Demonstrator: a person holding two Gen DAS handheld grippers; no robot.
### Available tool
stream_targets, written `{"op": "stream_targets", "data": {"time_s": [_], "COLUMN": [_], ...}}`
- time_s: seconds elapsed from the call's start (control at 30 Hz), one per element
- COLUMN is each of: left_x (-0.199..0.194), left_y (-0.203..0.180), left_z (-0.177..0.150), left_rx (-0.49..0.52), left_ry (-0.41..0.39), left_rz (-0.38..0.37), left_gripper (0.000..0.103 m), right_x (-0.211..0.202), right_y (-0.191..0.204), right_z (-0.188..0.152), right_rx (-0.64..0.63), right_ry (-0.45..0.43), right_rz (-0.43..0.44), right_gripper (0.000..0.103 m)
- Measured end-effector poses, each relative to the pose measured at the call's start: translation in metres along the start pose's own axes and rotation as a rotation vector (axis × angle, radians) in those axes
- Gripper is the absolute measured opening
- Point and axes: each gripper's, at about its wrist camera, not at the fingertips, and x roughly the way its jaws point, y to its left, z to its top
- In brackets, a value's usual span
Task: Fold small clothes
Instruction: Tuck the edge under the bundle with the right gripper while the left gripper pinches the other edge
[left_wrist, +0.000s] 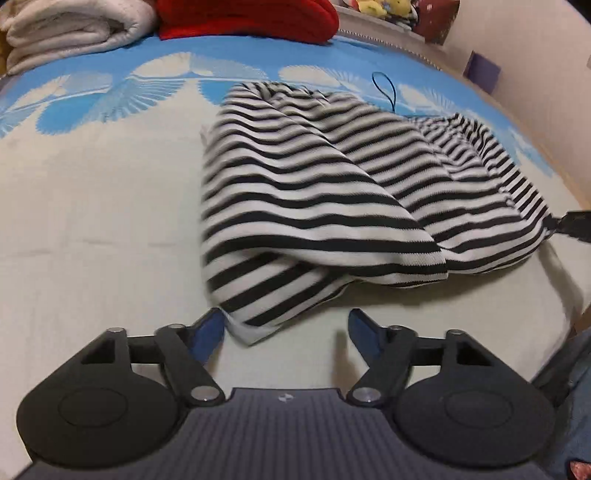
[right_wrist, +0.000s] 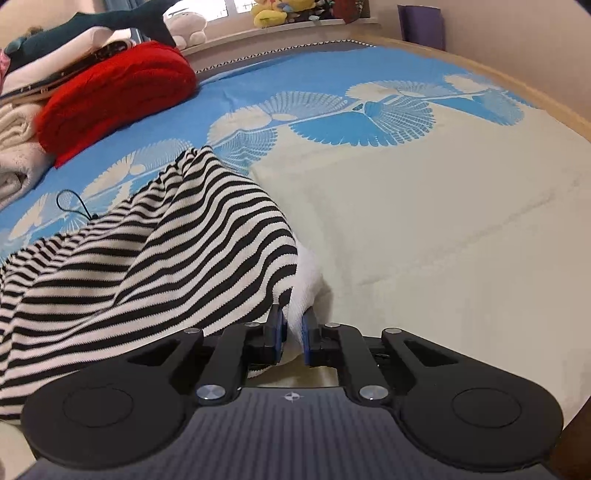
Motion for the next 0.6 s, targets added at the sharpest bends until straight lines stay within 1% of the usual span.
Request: {"op": "stream_targets", "data": {"time_s": [0.03, 0.07, 0.1, 0.2, 0.23, 0.27, 0.3, 0.33, 0.37, 0.47, 0.53, 0.57, 0.6], "left_x": [0.004, 0.006, 0.004, -0.019, -0.023, -0.024, -0.021, -0.015, -0.01, 0.002, 0.004, 0.003, 0.005], "left_y": [-0.006, -0.01, -0.01, -0.004, 0.005, 0.013, 0.021, 0.03, 0.031, 0.026, 0.026, 0.03, 0.031], "left_z": [0.0, 0.0, 0.0, 0.001, 0.001, 0.0, 0.0, 0.0, 0.0, -0.005, -0.003, -0.002, -0.002], "left_rx": [0.022, 0.037, 0.024, 0.091, 0.097, 0.091, 0.078, 0.07, 0.072, 0.123, 0.109, 0.083, 0.064], "left_ry": [-0.019, -0.035, -0.043, -0.115, -0.114, -0.091, -0.07, -0.041, -0.032, -0.023, -0.024, -0.023, -0.022], "left_rz": [0.035, 0.073, 0.082, 0.157, 0.183, 0.205, 0.24, 0.244, 0.255, 0.287, 0.285, 0.296, 0.35], "left_gripper": [0.008, 0.009, 0.009, 0.008, 0.008, 0.006, 0.006, 0.006, 0.006, 0.006, 0.007, 0.005, 0.005], "right_x": [0.001, 0.001, 0.001, -0.006, -0.008, -0.007, -0.006, -0.004, -0.003, 0.002, 0.006, 0.009, 0.011], "right_y": [0.0, 0.0, -0.002, -0.009, -0.014, -0.019, -0.024, -0.027, -0.026, -0.021, -0.02, -0.02, -0.021], "right_z": [0.0, 0.0, 0.0, 0.004, 0.005, 0.007, 0.009, 0.01, 0.011, 0.01, 0.01, 0.009, 0.009], "right_rx": [-0.003, -0.001, 0.009, 0.054, 0.08, 0.101, 0.127, 0.145, 0.137, 0.106, 0.092, 0.089, 0.089], "right_ry": [0.001, 0.003, 0.001, -0.033, -0.041, -0.038, -0.031, -0.024, -0.016, 0.014, 0.036, 0.053, 0.065], "right_rz": [-0.003, -0.003, -0.001, 0.01, 0.015, 0.013, 0.008, 0.008, 0.014, 0.022, 0.013, 0.009, 0.009], "right_gripper": [0.011, 0.011, 0.011, 0.01, 0.01, 0.009, 0.009, 0.009, 0.009, 0.009, 0.01, 0.01, 0.011]}}
